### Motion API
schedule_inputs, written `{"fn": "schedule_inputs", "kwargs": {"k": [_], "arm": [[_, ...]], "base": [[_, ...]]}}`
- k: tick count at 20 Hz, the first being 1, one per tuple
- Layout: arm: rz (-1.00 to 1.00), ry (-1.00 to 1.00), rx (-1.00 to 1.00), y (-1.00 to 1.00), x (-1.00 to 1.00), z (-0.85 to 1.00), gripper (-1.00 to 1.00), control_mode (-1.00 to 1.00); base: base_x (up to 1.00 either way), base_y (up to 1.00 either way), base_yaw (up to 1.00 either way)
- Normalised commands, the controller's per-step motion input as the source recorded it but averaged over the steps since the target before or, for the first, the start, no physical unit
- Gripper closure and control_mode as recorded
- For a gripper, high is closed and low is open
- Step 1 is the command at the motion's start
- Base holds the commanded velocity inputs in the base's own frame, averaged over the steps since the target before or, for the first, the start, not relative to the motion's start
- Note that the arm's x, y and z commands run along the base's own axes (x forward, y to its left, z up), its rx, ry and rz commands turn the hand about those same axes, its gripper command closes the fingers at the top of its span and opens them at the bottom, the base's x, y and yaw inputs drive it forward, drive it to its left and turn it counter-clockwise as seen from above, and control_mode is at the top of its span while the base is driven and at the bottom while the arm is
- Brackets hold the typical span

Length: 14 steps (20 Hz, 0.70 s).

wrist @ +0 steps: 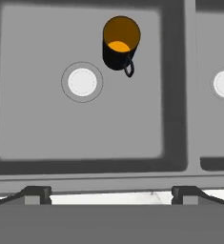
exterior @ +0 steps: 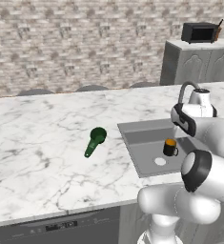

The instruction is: Move any existing items from the left basin to the right basin for drying. Then move the measuring cup from the counter to the left basin of the sink for washing.

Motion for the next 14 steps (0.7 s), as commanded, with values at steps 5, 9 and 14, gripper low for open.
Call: {"fn": "schedule_inputs", "kwargs": {"k": [5, 9, 14], "arm": [[0.00, 0.00, 0.00, 0.00, 0.16, -0.20, -1.00, -1.00], [0.00, 0.00, 0.00, 0.00, 0.18, -0.18, -1.00, -1.00], [0.00, 0.00, 0.00, -0.03, 0.17, -0.16, -1.00, -1.00]], "base": [[0.00, 0.00, 0.00], [0.00, 0.00, 0.00], [0.00, 0.00, 0.00]]}}
